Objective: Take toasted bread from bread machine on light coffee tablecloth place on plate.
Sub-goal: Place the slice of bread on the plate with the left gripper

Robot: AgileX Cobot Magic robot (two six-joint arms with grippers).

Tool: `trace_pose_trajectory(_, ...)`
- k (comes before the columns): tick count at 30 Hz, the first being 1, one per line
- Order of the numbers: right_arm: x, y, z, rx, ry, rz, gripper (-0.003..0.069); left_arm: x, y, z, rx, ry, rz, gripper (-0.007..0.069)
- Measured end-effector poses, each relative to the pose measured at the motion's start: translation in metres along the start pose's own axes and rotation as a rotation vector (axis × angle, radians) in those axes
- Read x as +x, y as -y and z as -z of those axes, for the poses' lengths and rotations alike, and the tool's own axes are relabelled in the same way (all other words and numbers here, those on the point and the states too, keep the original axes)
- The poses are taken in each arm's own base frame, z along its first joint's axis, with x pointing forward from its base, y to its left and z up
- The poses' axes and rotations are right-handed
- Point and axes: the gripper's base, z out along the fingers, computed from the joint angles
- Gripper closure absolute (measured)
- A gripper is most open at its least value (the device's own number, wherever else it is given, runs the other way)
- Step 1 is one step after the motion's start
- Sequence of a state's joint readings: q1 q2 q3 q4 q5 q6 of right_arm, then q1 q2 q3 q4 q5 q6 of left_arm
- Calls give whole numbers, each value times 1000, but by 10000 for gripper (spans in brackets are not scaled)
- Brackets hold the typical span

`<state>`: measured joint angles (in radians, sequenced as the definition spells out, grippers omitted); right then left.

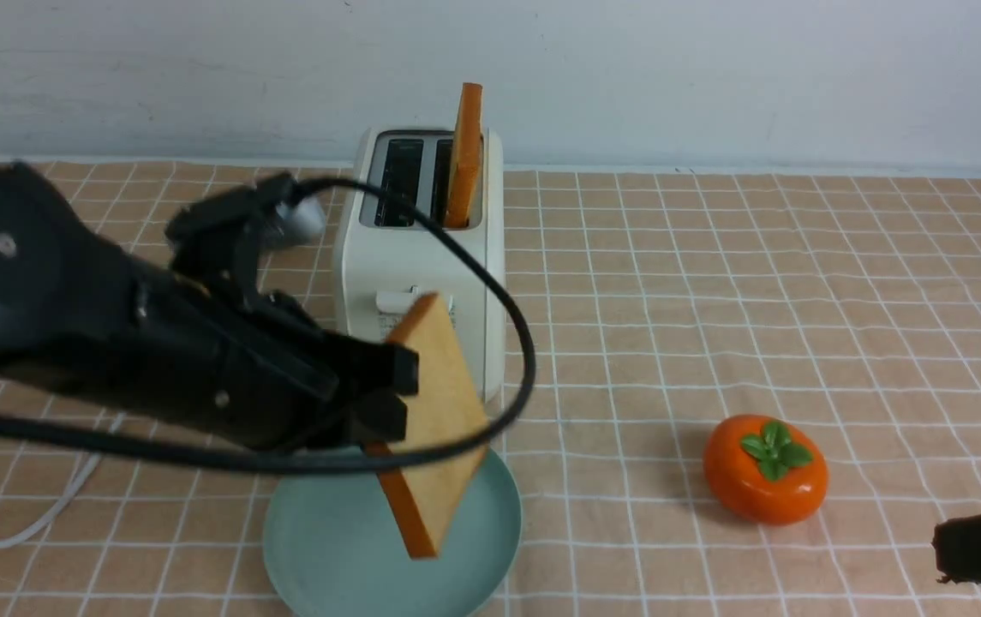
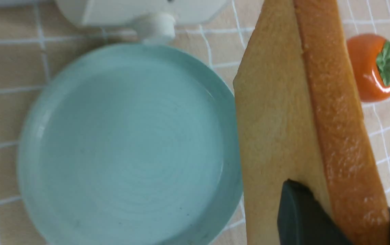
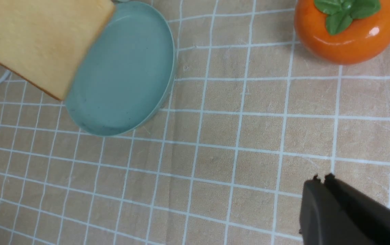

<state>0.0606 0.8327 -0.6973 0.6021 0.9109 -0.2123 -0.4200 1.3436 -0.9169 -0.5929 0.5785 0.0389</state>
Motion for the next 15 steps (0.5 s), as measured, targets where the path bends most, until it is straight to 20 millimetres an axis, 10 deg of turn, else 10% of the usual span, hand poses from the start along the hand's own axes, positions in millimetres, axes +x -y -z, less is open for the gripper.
trace_pose_trajectory(15,0,0,0,-3,0,0,641,18,-26,-58,-61,53,75,501)
